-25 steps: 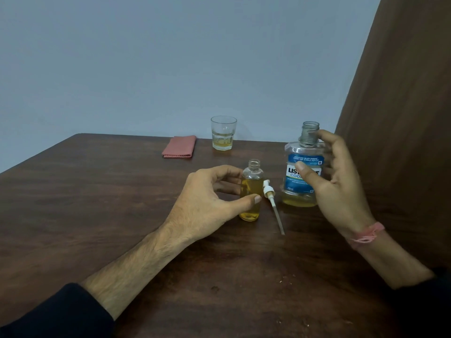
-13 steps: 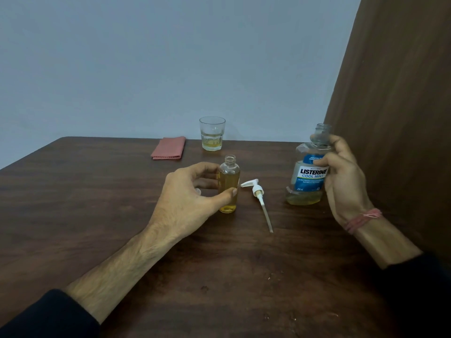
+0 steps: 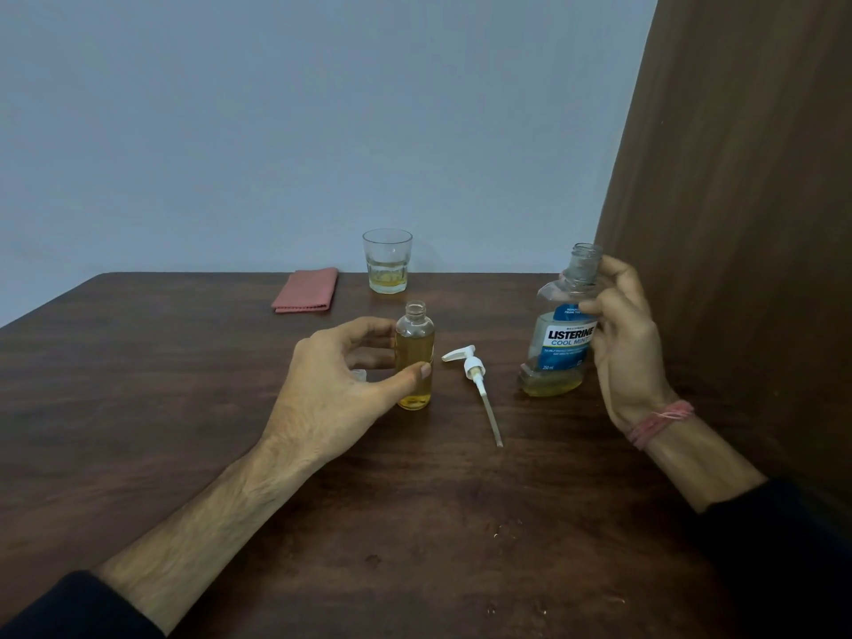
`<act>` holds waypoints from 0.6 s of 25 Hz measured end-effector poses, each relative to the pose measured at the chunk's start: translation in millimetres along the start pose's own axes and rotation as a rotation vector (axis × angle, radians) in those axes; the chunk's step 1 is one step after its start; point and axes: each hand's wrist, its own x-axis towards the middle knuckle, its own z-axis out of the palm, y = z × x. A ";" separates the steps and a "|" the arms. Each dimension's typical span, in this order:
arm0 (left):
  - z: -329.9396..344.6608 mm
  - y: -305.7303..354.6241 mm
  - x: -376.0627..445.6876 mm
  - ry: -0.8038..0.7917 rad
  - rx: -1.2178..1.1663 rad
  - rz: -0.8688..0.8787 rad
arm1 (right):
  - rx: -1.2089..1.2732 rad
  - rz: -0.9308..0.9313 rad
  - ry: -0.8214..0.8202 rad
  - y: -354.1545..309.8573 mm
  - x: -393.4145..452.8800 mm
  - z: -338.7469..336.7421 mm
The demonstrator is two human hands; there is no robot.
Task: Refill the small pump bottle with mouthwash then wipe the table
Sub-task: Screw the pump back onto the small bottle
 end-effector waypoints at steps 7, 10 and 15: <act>2.9 -0.2 -1.6 -0.040 -0.041 0.003 | -0.432 -0.447 0.299 -5.9 -17.0 6.9; 3.5 0.3 -1.4 -0.041 -0.036 0.018 | -0.588 -0.654 0.395 -13.0 -29.4 14.2; 1.1 2.4 -1.4 -0.068 -0.023 0.026 | -0.575 -0.758 -0.059 -18.8 -51.3 32.8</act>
